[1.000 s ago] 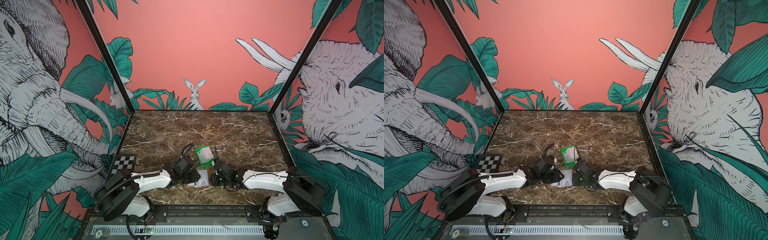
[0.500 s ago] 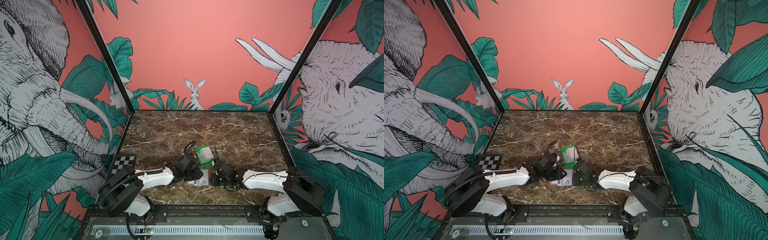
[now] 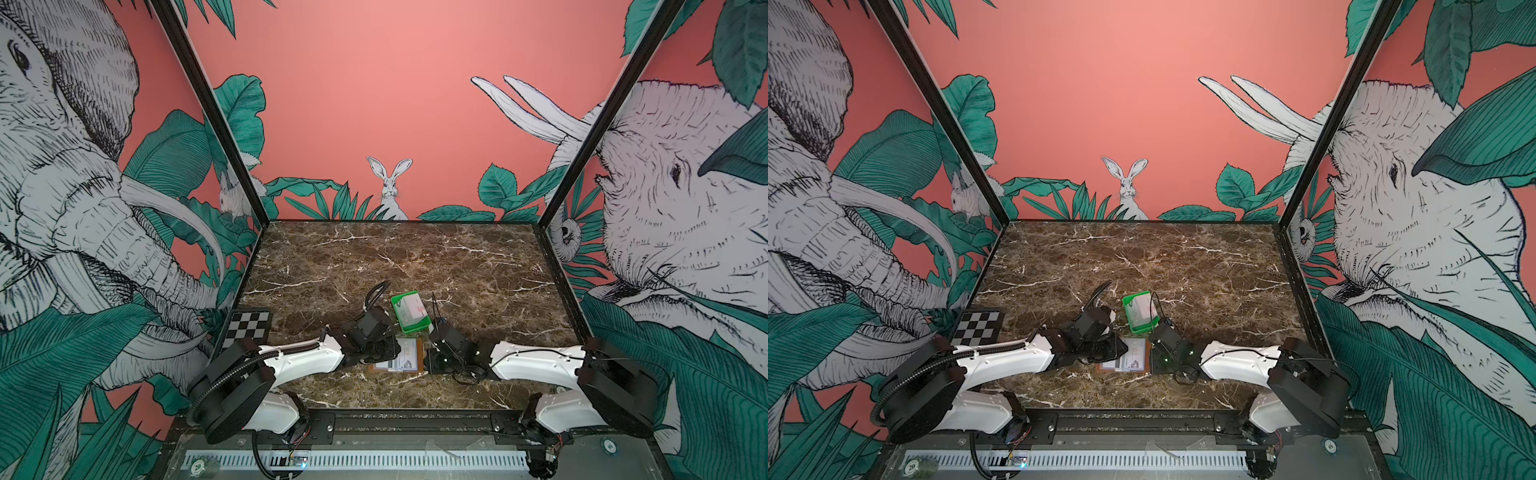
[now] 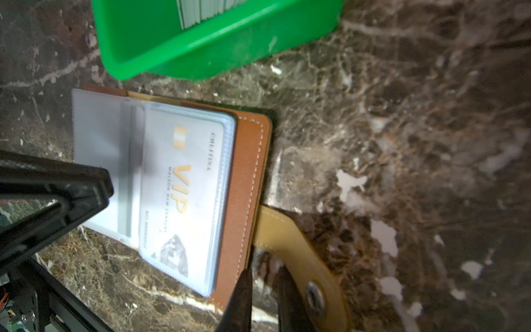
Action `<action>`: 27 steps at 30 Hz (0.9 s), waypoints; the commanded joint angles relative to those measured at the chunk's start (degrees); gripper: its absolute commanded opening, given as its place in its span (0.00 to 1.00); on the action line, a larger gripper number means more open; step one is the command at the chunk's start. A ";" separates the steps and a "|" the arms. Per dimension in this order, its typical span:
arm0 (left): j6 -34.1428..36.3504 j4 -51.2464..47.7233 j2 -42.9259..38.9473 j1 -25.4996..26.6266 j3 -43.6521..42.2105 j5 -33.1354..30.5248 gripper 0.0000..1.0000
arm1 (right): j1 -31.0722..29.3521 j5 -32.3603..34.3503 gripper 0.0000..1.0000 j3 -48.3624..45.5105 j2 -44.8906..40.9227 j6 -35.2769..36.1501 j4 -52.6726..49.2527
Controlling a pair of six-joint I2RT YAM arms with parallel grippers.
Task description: Put the credit cards into the card holder
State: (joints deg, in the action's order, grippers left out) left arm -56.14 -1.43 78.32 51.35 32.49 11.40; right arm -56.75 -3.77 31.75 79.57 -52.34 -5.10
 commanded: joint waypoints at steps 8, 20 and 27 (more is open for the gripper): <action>1.47 -2.52 2.57 0.59 0.45 -1.30 0.14 | -0.34 -1.26 0.16 -2.66 -3.66 -1.63 5.58; 1.47 -2.69 4.43 1.34 0.64 -1.85 0.10 | -0.25 -4.78 0.19 -2.88 1.99 -4.36 13.92; 1.17 -2.56 4.99 1.64 0.54 -1.80 0.10 | -0.20 -6.50 0.20 -2.60 5.11 -4.64 17.61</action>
State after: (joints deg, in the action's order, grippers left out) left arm -55.24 -2.61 82.39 52.40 32.58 10.26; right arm -56.75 -9.19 29.28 83.18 -56.45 10.09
